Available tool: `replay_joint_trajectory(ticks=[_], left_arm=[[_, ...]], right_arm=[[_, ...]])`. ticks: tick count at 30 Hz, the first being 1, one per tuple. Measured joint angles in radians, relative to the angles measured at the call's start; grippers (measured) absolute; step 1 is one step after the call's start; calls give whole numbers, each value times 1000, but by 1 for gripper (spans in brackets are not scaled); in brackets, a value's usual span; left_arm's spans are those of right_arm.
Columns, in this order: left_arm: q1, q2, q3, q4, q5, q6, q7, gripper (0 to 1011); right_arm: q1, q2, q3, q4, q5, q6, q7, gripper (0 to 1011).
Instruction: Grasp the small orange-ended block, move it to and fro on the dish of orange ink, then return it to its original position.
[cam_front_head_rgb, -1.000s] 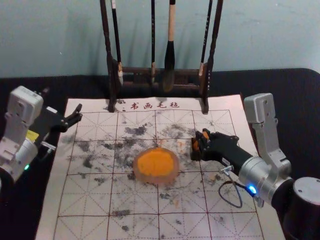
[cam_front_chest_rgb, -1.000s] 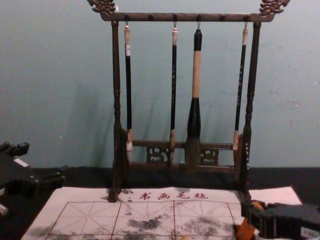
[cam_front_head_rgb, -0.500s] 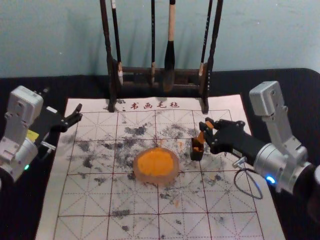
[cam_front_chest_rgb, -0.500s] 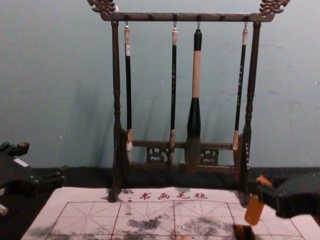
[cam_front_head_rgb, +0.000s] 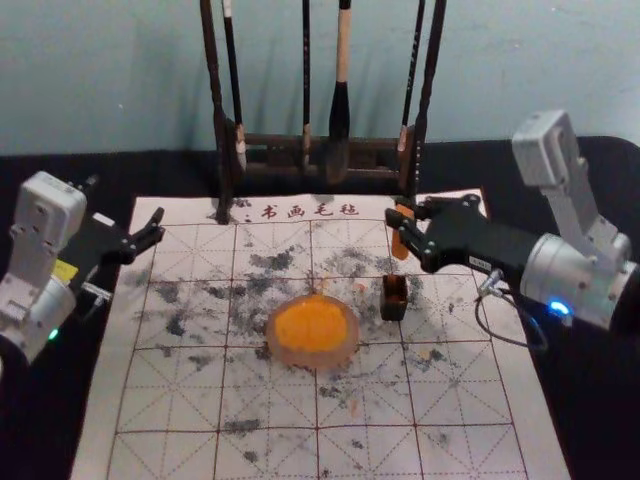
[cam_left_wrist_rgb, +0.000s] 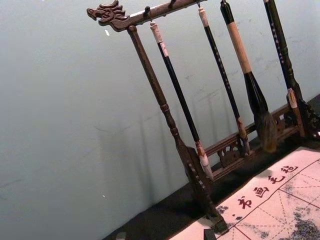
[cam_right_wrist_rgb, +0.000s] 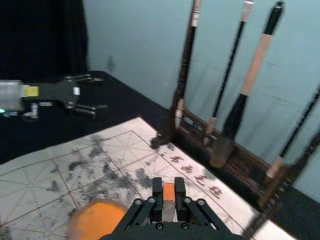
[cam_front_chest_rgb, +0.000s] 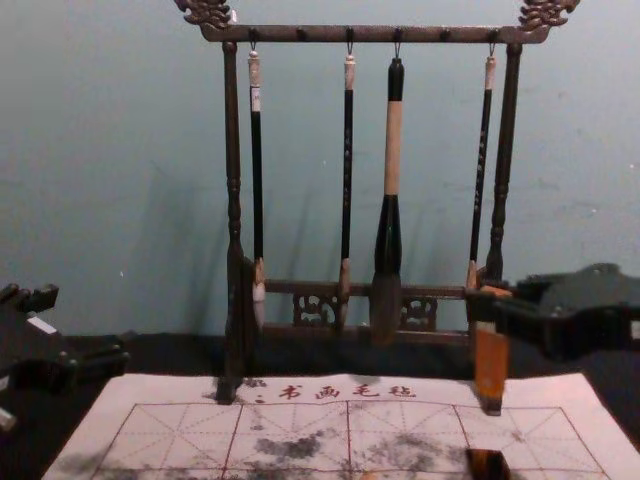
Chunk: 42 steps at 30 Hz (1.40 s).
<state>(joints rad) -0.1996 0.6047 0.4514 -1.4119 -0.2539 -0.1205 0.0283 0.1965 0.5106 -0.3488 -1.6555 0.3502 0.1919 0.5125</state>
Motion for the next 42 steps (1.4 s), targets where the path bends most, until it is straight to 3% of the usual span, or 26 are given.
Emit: replay_joint_trajectory(ticks=[5, 11, 22, 29, 42], left_arm=[[0, 0, 0, 0, 0, 0, 0, 1002], [0, 0, 0, 0, 0, 0, 0, 1001], [0, 0, 0, 0, 0, 0, 0, 1001], [0, 0, 0, 0, 0, 0, 0, 1001], [0, 0, 0, 0, 0, 0, 0, 1001]], right_arm=[[75, -1, -41, 53, 29, 11, 71, 129], [142, -27, -85, 108, 61, 18, 123, 129], [196, -77, -158, 214, 103, 14, 177, 129], [226, -95, -200, 280, 97, -27, 186, 129], [245, -131, -256, 394, 72, -157, 174, 129]])
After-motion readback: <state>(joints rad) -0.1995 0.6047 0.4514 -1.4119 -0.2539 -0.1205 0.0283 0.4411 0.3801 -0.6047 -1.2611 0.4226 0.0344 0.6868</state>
